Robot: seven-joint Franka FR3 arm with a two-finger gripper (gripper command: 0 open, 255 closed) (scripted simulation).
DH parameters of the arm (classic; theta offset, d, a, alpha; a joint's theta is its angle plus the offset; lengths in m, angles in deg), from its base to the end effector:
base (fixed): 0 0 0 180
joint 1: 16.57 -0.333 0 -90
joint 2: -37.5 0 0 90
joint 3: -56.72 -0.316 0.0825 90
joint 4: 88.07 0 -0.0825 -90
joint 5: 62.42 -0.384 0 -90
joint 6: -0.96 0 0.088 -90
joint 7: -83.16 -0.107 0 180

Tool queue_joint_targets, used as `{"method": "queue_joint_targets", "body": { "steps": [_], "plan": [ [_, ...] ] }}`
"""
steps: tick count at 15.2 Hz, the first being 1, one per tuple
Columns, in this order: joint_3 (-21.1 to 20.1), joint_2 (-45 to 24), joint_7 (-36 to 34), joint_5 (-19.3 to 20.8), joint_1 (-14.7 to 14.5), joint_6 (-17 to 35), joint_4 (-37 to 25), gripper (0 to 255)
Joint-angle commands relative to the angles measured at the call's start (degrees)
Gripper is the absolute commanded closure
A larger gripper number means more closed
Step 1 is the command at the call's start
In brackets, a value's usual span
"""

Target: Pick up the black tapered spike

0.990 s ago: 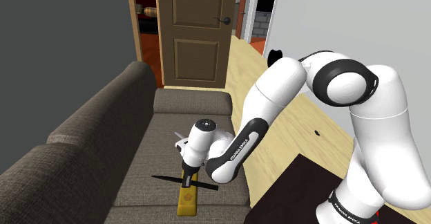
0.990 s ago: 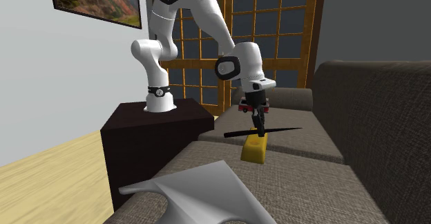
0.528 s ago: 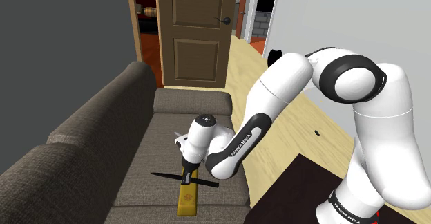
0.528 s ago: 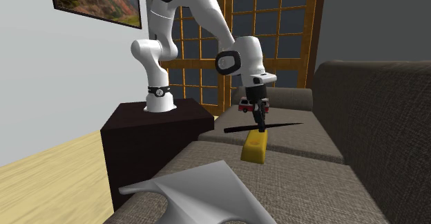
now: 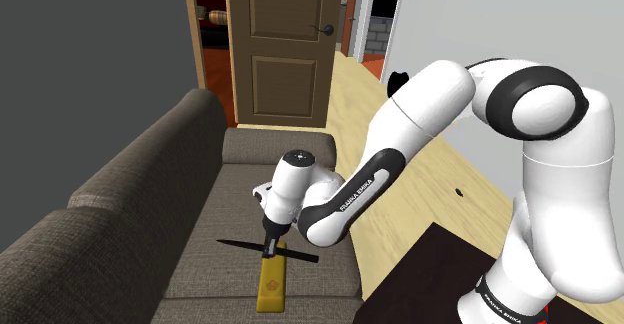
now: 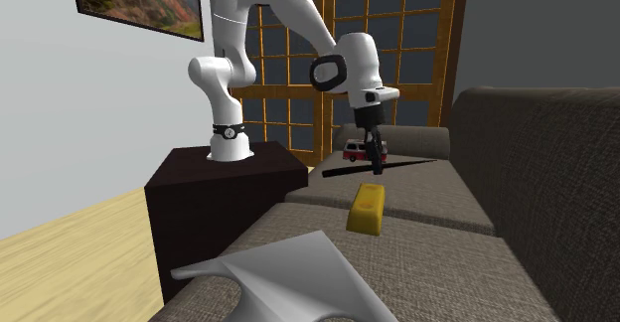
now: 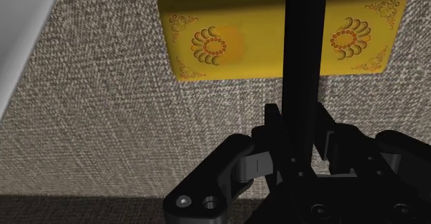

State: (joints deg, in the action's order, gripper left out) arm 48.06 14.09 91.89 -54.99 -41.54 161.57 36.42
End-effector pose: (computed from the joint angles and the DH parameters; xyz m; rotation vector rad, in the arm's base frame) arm 0.4840 0.3283 0.2265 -2.8062 -1.2492 -0.3444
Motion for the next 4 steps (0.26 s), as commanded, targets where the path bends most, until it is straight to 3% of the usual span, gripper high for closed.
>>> {"method": "queue_joint_targets", "body": {
  "steps": [1, 4],
  "plan": [
    [-0.40, 1.23, 0.41, -0.45, 0.37, -1.31, -0.07, 255],
    [-0.61, 1.98, 0.60, -0.71, 0.53, -2.02, -0.03, 255]
  ]
}}
